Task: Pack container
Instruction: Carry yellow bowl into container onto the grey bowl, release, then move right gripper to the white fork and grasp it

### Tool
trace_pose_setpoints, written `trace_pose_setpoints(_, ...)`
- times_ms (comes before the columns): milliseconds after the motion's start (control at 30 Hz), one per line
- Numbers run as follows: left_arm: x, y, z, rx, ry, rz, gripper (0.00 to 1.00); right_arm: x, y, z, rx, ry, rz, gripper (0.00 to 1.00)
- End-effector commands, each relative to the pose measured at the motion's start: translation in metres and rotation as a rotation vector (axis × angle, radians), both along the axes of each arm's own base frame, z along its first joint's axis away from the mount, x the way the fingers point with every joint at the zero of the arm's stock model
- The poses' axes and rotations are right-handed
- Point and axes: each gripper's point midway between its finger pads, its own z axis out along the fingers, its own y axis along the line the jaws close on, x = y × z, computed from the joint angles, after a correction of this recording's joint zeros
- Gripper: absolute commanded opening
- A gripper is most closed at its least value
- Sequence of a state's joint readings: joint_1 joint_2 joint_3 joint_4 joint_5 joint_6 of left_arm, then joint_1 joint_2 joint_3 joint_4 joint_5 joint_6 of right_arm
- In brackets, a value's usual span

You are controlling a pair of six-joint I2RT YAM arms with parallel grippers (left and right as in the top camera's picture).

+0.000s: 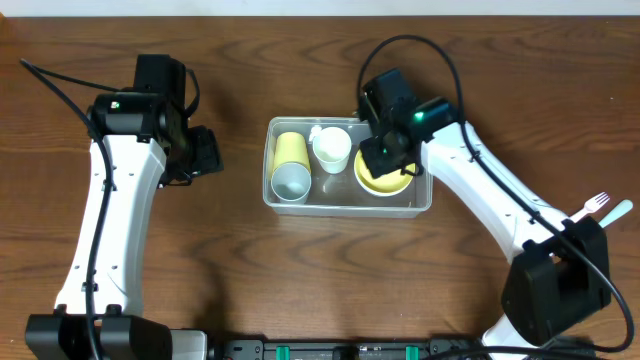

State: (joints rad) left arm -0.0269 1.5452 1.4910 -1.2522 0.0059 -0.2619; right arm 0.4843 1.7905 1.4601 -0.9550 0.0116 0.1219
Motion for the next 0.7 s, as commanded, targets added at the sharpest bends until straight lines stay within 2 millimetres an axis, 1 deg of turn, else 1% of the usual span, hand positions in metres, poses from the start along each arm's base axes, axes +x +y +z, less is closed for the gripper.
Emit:
trace_pose_setpoints(0, -0.001, 0.001, -0.002, -0.001, 0.009, 0.000, 0.71, 0.032, -0.050, 0.064, -0.039, -0.196, -0.288, 0.52)
trace_pose_setpoints(33, -0.001, 0.001, -0.002, -0.001, 0.009, 0.000, 0.71, 0.035, -0.065, 0.081, -0.023, -0.230, -0.350, 0.57)
trace_pose_setpoints(100, -0.001, 0.001, -0.002, -0.001, 0.009, 0.000, 0.71, 0.038, -0.093, 0.112, 0.025, -0.288, -0.454, 0.76)
trace_pose_setpoints(167, -0.001, 0.001, -0.002, -0.001, 0.009, 0.000, 0.71, 0.037, -0.126, 0.138, 0.073, -0.339, -0.569, 0.86)
trace_pose_setpoints(233, -0.001, 0.001, -0.002, -0.001, 0.009, 0.000, 0.71, 0.029, -0.169, 0.157, 0.126, -0.372, -0.708, 0.87)
trace_pose_setpoints(300, -0.001, 0.001, -0.002, -0.001, 0.009, 0.000, 0.71, 0.019, -0.209, 0.163, 0.154, -0.367, -0.833, 0.88)
trace_pose_setpoints(333, -0.001, 0.001, -0.002, -0.001, 0.009, 0.000, 0.71, 0.012, -0.230, 0.162, 0.166, -0.348, -0.894, 0.88)
trace_pose_setpoints(400, -0.001, 0.001, -0.002, -0.001, 0.009, 0.000, 0.71, 0.002, -0.262, 0.154, 0.169, -0.312, -0.987, 0.89)
trace_pose_setpoints(433, -0.001, 0.001, -0.002, -0.001, 0.009, 0.000, 0.71, -0.005, -0.282, 0.145, 0.159, -0.286, -1.044, 0.90)
trace_pose_setpoints(467, -0.001, 0.001, -0.002, -0.001, 0.009, 0.000, 0.71, -0.010, -0.297, 0.138, 0.149, -0.267, -1.088, 0.91)
trace_pose_setpoints(500, -0.001, 0.001, -0.002, -0.001, 0.009, 0.000, 0.71, -0.016, -0.314, 0.125, 0.135, -0.237, -1.139, 0.91)
trace_pose_setpoints(533, -0.001, 0.001, -0.002, -0.001, 0.009, 0.000, 0.71, -0.020, -0.323, 0.117, 0.127, -0.216, -1.169, 0.91)
trace_pose_setpoints(600, -0.001, 0.001, -0.002, -0.001, 0.009, 0.000, 0.71, -0.029, -0.347, 0.087, 0.107, -0.139, -1.244, 0.91)
trace_pose_setpoints(633, -0.001, 0.001, -0.002, -0.001, 0.009, 0.000, 0.71, -0.032, -0.352, 0.077, 0.101, -0.114, -1.261, 0.91)
trace_pose_setpoints(667, -0.001, 0.001, -0.002, -0.001, 0.009, 0.000, 0.71, -0.035, -0.359, 0.063, 0.095, -0.077, -1.277, 0.91)
